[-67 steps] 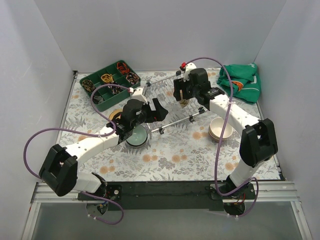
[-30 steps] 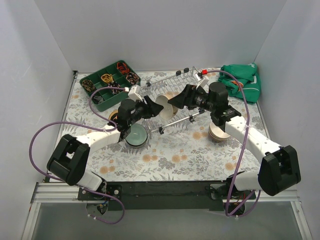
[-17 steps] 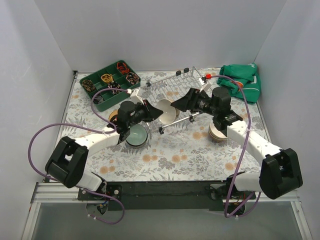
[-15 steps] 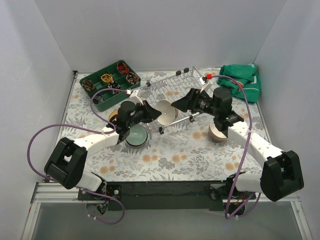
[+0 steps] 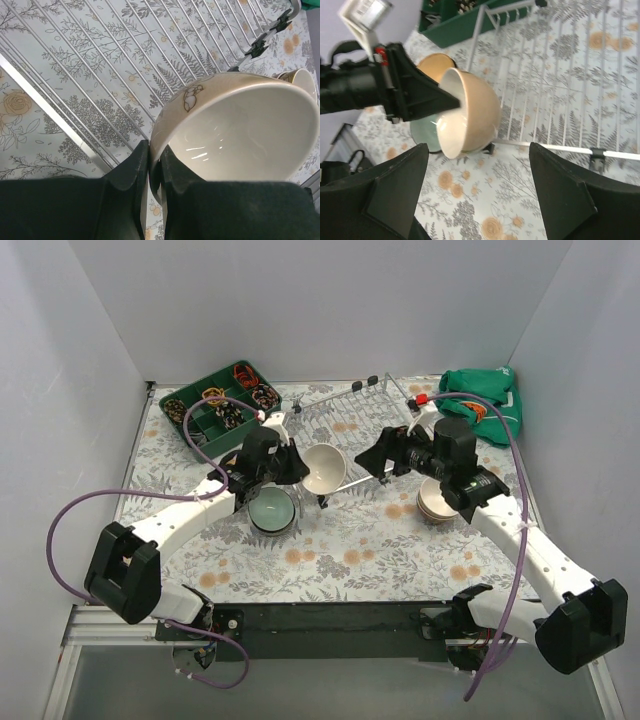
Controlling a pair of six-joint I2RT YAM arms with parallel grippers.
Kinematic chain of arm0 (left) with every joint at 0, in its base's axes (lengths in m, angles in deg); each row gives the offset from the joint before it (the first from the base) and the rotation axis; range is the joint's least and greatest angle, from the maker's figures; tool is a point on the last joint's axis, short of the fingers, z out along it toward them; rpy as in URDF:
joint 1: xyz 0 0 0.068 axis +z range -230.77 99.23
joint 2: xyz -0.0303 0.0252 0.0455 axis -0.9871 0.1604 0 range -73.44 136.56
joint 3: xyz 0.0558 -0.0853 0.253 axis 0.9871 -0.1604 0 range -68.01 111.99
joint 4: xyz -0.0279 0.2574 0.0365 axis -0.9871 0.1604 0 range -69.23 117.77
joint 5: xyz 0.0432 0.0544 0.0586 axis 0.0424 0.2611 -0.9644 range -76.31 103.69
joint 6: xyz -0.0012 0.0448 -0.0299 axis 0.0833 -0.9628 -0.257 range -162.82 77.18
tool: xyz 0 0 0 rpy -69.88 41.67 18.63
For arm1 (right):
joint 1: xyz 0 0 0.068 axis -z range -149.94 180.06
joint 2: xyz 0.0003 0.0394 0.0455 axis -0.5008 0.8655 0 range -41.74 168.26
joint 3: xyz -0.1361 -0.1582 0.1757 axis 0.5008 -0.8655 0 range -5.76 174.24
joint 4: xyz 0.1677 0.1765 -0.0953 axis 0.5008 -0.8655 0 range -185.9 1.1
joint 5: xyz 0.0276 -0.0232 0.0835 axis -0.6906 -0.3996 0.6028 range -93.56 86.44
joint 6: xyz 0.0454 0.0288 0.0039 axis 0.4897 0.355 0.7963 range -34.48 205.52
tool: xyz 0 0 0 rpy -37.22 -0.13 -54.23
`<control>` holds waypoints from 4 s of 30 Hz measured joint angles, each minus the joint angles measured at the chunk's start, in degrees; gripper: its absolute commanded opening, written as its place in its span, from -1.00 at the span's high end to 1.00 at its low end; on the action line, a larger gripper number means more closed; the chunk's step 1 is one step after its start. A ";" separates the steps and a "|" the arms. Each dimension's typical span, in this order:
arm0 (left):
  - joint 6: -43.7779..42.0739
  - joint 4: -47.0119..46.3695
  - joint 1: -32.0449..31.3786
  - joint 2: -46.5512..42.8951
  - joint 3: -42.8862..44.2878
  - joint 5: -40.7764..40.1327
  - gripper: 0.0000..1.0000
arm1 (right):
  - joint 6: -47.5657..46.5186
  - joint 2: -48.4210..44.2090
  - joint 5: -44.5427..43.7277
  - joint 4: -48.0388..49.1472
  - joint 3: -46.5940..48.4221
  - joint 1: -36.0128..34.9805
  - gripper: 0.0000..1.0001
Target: Unload the bowls from the dish rack
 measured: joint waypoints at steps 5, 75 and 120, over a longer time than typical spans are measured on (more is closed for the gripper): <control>-2.91 8.28 -3.52 1.14 7.65 -2.67 1.00 | -3.96 0.09 -9.40 -8.83 4.66 -5.62 -0.72; -18.23 -0.11 -8.83 -29.07 -4.76 -34.88 -0.96 | -7.21 -1.77 -17.16 -34.60 -4.35 35.12 0.97; -14.43 19.93 0.72 -69.02 -6.67 -35.45 -0.97 | -13.14 -45.29 -35.60 -25.88 -10.19 20.92 -0.94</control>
